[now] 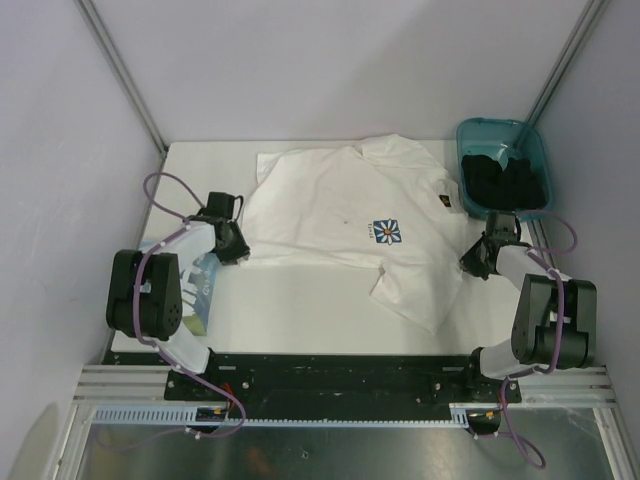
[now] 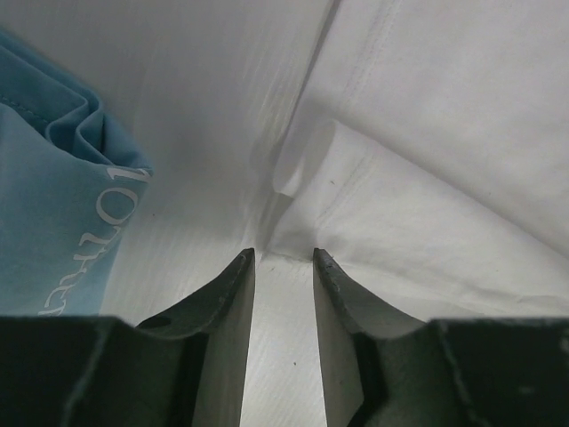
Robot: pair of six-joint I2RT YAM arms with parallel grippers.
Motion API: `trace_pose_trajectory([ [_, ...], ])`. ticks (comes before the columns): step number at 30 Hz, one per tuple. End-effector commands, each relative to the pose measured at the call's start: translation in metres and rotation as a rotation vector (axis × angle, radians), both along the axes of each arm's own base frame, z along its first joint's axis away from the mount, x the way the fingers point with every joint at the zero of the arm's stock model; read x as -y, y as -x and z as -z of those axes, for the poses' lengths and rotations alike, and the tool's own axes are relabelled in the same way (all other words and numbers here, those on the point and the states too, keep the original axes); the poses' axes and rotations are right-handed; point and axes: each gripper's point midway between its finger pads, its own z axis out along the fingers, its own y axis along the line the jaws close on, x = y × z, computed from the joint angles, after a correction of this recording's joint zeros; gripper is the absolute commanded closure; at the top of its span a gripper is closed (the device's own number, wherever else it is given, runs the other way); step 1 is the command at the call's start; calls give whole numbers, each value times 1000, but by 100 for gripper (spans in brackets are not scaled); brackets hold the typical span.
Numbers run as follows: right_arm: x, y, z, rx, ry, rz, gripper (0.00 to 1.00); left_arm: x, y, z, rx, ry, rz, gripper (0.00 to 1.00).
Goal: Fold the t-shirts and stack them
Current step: Flatten out the tshirt
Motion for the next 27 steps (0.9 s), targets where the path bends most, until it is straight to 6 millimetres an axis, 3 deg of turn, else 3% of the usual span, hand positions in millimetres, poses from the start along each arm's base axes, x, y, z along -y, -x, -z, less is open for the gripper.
trace_pose_trajectory([
  [1,0,-17,-13,57,10,-17,100,1,-10,-4,23,-17,-8,61],
  [9,-3,-19,-12,57,7,-25,100,3,-16,-10,43,-10,-3,58],
  [27,-5,-19,-14,61,13,-39,100,1,-27,-12,63,-27,-7,78],
])
